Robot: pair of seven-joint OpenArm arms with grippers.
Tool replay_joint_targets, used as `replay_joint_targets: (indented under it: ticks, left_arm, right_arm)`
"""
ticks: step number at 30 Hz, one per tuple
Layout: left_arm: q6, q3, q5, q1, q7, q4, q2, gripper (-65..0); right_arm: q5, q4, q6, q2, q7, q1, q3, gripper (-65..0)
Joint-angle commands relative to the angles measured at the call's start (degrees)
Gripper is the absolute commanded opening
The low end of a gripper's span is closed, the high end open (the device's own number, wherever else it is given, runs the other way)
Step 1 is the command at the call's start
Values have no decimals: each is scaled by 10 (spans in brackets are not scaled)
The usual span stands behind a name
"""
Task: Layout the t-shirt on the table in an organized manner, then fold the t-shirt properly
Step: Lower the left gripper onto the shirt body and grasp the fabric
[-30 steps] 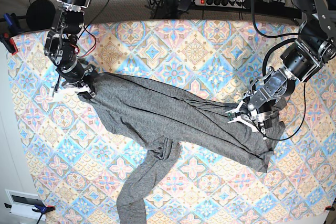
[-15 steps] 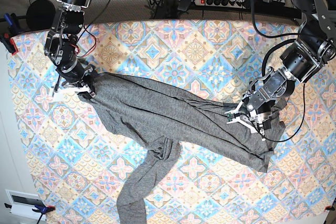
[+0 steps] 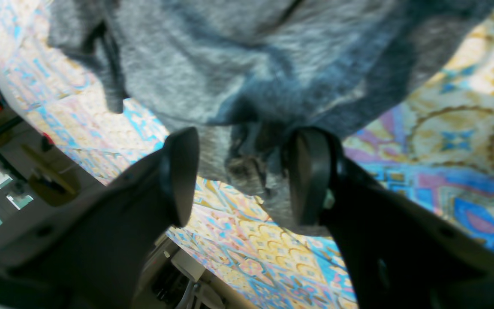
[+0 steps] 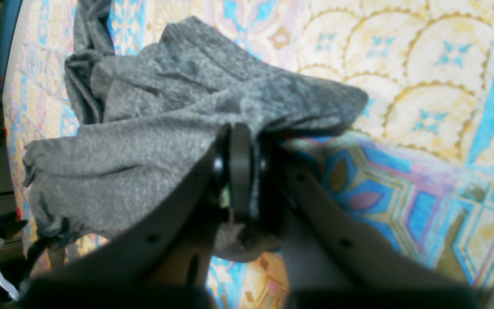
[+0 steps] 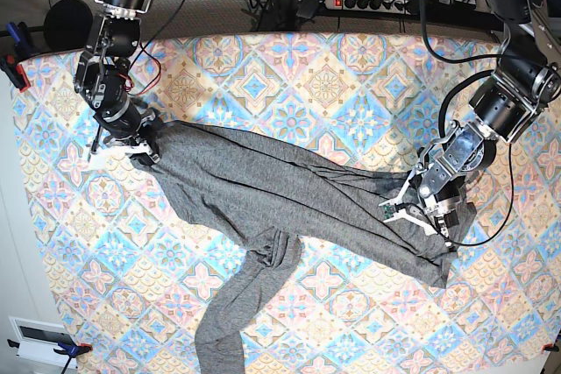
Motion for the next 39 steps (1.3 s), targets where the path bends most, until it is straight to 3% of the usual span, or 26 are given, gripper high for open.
replay_joint_targets:
  ticks: [1, 23, 30, 39]
  left_arm:
    - [5, -4, 10, -13, 1, 7, -6, -324]
    - [5, -3, 13, -12, 1, -15, 6, -325]
    - [6, 40, 13, -12, -42, -75, 6, -326]
    - [6, 37, 11, -13, -43, -76, 6, -326]
  right_arm:
    - [9, 9, 6, 7, 8, 10, 1, -650]
    - [9, 9, 6, 7, 8, 10, 1, -650]
    - [9, 9, 6, 7, 8, 10, 1, -650]
    - [9, 9, 6, 7, 8, 10, 1, -650]
